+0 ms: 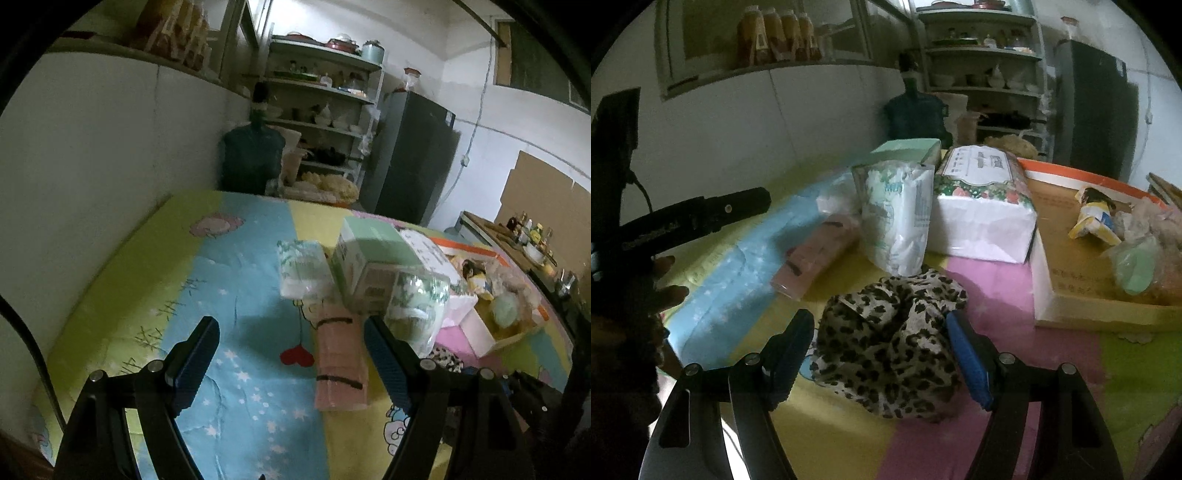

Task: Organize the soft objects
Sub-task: 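Grasp the leopard-print scrunchie with the right tool while the left tool grasps the pink rolled towel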

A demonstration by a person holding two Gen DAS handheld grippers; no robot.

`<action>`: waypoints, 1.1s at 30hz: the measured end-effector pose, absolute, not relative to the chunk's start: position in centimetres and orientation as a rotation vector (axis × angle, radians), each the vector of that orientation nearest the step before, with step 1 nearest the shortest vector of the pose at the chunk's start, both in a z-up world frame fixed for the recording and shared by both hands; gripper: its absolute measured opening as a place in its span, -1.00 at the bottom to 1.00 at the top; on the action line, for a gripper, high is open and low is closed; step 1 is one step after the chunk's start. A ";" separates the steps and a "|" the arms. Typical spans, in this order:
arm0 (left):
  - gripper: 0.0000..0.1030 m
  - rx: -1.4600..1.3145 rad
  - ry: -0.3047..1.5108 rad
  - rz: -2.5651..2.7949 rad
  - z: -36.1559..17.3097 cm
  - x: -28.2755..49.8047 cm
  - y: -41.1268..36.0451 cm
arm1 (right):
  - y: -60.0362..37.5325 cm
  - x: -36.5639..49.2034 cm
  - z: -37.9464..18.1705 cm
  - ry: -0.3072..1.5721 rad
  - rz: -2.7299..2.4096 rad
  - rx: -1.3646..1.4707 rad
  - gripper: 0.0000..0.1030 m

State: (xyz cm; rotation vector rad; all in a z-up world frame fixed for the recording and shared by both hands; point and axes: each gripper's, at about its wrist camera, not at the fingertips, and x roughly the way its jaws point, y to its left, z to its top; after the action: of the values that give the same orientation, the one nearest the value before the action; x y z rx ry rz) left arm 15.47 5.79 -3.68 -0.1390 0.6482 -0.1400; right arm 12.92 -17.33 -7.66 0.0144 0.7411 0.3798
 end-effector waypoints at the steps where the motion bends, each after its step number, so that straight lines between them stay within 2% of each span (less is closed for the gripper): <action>1: 0.56 -0.135 0.656 -0.146 -4.0 15.5 5.7 | -17.3 13.0 -7.8 0.744 0.368 0.007 0.46; 4: 0.56 -0.124 0.683 -0.162 -4.8 16.0 5.1 | -17.4 13.2 -8.3 0.761 0.341 0.006 0.42; 5: 0.56 -0.121 0.696 -0.166 -5.2 16.1 4.9 | -17.5 13.3 -8.5 0.771 0.336 0.009 0.19; 8: 0.56 -0.116 0.729 -0.181 -6.2 16.7 4.2 | -17.9 13.2 -8.6 0.777 0.306 -0.004 -0.33; 11: 0.56 -0.113 0.754 -0.186 -7.0 17.1 3.7 | -18.6 13.1 -8.4 0.774 0.327 0.025 -0.57; 15: 0.56 -0.107 0.772 -0.179 -7.5 17.6 3.3 | -19.6 12.2 -7.5 0.743 0.369 0.052 -0.65; 30: 0.55 -0.048 0.820 -0.150 -8.5 18.5 1.8 | -22.0 9.3 -5.0 0.646 0.369 0.114 -0.65; 33: 0.36 -0.049 0.815 -0.138 -8.4 18.1 1.9 | -22.0 9.1 -5.1 0.647 0.371 0.118 -0.65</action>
State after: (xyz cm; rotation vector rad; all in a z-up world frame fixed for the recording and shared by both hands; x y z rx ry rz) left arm 18.07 1.88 -8.38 -0.0488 0.8146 -0.1378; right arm 9.14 -21.96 -5.07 0.1178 0.6475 0.3708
